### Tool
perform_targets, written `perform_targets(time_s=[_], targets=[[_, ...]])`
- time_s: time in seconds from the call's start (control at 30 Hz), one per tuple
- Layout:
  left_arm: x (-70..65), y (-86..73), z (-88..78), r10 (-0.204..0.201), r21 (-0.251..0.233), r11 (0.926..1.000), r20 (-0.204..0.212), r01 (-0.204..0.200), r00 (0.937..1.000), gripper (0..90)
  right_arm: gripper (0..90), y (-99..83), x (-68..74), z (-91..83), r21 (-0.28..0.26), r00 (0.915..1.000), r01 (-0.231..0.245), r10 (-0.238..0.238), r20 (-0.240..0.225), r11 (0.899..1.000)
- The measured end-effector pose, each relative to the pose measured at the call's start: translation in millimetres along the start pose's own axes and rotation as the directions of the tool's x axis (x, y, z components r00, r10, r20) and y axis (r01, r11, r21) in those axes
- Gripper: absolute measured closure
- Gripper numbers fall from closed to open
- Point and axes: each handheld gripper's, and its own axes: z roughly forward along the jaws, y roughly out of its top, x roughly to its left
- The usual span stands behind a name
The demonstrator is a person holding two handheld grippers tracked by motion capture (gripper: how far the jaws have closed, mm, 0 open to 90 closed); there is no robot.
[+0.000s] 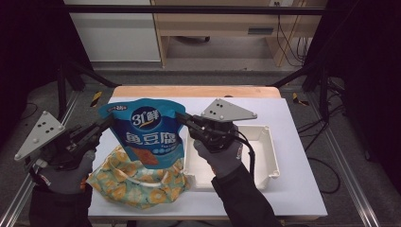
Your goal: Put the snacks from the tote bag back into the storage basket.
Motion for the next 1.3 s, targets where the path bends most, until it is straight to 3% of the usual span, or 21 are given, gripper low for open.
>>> perform_targets(time_s=[1.3], targets=[[-49.9, 7.1, 49.9, 0.032, -0.01, 0.9994, 0.115, -0.031, 0.9928, 90.0, 90.0, -10.7, -34.6, -66.8, -0.011, 0.9941, -0.017, 0.018, 0.107, 1.0]])
